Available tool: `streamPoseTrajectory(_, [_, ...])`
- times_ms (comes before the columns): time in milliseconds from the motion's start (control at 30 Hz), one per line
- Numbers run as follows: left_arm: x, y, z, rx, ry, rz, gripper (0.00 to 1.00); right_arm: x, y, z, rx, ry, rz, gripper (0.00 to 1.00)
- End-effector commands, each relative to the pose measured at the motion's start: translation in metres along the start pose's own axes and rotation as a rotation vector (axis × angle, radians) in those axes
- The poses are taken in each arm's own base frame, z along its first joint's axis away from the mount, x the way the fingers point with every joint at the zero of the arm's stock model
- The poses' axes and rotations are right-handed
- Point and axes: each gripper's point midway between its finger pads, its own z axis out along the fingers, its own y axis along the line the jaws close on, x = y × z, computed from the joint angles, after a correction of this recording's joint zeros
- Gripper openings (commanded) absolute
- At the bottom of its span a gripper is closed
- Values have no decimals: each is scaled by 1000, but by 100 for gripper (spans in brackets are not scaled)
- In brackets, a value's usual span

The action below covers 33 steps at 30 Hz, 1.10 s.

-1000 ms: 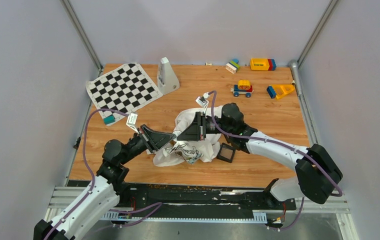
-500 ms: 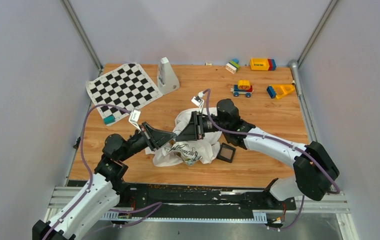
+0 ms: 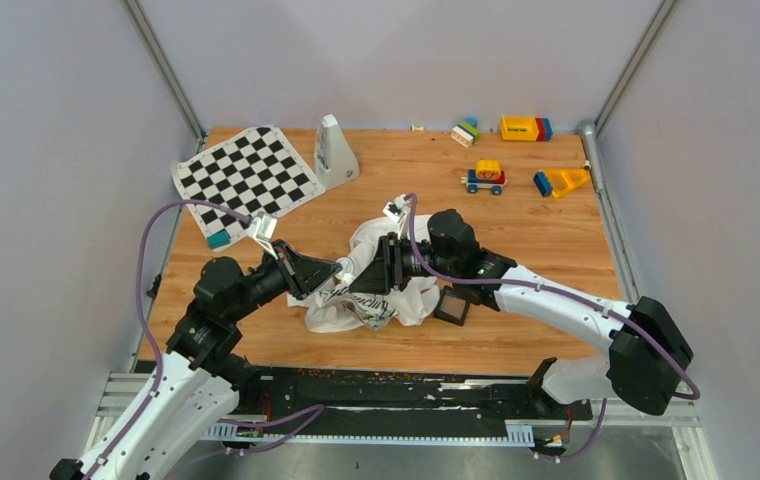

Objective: Remove the brooch from the garment

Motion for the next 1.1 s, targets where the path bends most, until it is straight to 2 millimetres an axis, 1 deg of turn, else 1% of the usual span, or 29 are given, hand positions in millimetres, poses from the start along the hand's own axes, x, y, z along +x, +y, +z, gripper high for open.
streamPoseTrajectory(0, [-12,-4,-3,-31,-2,59,0,1,-16,1,73,-13,-64,32])
streamPoseTrajectory(67, [-9,2,-2,-63,22,62,0,0,-15,2,67,-13,-69,17])
streamPoseTrajectory(133, [-5,7,-2,-92,52,67,0,-6,-12,1,72,-23,-79,2])
streamPoseTrajectory(167, [-3,10,-1,-106,71,65,0,-10,-10,0,79,-32,-83,0])
streamPoseTrajectory(333, [6,18,-2,-146,140,76,0,-38,-10,-10,164,-118,-90,0])
streamPoseTrajectory(433, [8,21,-5,-175,178,82,0,-57,-14,-18,219,-193,-86,0])
streamPoseTrajectory(533, [9,17,-6,-174,202,81,0,-63,-25,-27,268,-208,-56,0])
streamPoseTrajectory(567, [12,19,-5,-182,223,75,0,-66,-27,-30,279,-213,-50,0])
streamPoseTrajectory(600, [12,19,-6,-188,233,70,0,-67,-29,-31,288,-211,-45,2])
streamPoseTrajectory(633, [13,20,-6,-197,243,63,0,-69,-30,-32,297,-207,-45,7])
streamPoseTrajectory(667, [13,20,-5,-203,250,58,0,-68,-33,-33,311,-201,-44,21])
streamPoseTrajectory(700, [13,20,-5,-203,251,52,0,-66,-36,-35,320,-195,-40,38])
streamPoseTrajectory(733, [12,18,-4,-199,251,43,0,-65,-35,-36,319,-195,-43,51])
streamPoseTrajectory(767, [11,16,-3,-194,247,38,0,-64,-31,-39,310,-199,-46,60])
streamPoseTrajectory(800, [9,12,-2,-176,242,26,0,-62,-28,-41,295,-198,-50,65])
streamPoseTrajectory(867, [7,5,1,-143,231,2,0,-59,-17,-46,254,-204,-60,71])
streamPoseTrajectory(967, [3,-6,6,-92,211,-42,0,-55,0,-52,182,-213,-70,75])
streamPoseTrajectory(1067, [-6,-19,10,-28,156,-97,0,-47,17,-55,79,-222,-63,74])
